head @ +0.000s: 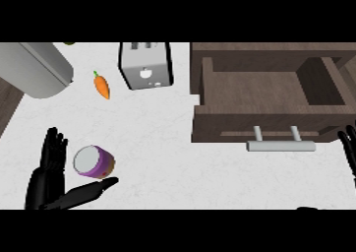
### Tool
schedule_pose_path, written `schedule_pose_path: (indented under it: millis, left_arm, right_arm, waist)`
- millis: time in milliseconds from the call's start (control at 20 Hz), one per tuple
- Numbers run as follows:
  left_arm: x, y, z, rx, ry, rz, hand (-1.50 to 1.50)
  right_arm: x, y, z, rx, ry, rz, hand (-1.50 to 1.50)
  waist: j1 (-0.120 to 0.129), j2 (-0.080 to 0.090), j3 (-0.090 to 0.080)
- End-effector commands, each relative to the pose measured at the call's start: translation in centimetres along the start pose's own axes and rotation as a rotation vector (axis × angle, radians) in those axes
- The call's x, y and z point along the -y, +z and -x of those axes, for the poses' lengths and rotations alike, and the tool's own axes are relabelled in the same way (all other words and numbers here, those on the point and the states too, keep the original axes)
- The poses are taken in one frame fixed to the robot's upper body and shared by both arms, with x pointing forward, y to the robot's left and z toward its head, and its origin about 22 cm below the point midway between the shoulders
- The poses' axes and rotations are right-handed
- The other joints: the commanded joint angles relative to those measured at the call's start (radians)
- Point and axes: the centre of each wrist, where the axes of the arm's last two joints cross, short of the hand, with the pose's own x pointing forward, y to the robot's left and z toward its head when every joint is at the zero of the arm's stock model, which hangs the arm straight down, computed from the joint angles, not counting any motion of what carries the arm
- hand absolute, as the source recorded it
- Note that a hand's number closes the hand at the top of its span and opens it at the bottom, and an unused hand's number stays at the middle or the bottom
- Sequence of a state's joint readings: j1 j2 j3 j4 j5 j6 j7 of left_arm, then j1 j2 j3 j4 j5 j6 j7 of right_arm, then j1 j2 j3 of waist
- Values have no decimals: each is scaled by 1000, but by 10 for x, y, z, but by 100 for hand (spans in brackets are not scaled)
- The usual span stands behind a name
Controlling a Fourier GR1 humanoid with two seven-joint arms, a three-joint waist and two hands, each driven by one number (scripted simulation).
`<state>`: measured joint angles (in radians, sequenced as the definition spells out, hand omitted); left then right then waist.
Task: Pick up the can, place it into the drawer and close the drawer
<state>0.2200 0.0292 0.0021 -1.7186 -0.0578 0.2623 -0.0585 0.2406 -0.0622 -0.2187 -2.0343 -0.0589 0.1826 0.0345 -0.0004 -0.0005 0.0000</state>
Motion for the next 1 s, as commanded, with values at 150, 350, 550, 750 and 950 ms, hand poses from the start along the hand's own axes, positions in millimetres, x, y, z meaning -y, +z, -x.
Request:
schedule_pose_path:
  millis: [150, 350, 550, 750, 950]
  left_arm:
    - [-27, -6, 35, -14, -9, -6, -150]
    - [-10, 18, 55, -28, -17, -5, -150]
    - [-34, -9, 60, -34, 2, -7, -150]
    - [-26, 26, 70, -44, -18, -16, -150]
    - [-25, 6, 79, -66, 10, -14, -150]
  right_arm:
    - [-7, 5, 6, 10, -11, -8, -150]
    - [-10, -1, -12, 3, 2, 11, -150]
    - [4, -3, 8, 15, -3, 11, -150]
    - [-3, 3, -13, 12, 8, 2, -150]
    - [-5, -3, 3, 6, 6, -7, -150]
  waist:
    - [-1, 0, 0]
    - [0, 0, 0]
    - [-1, 0, 0]
    - [0, 0, 0]
    - [0, 0, 0]
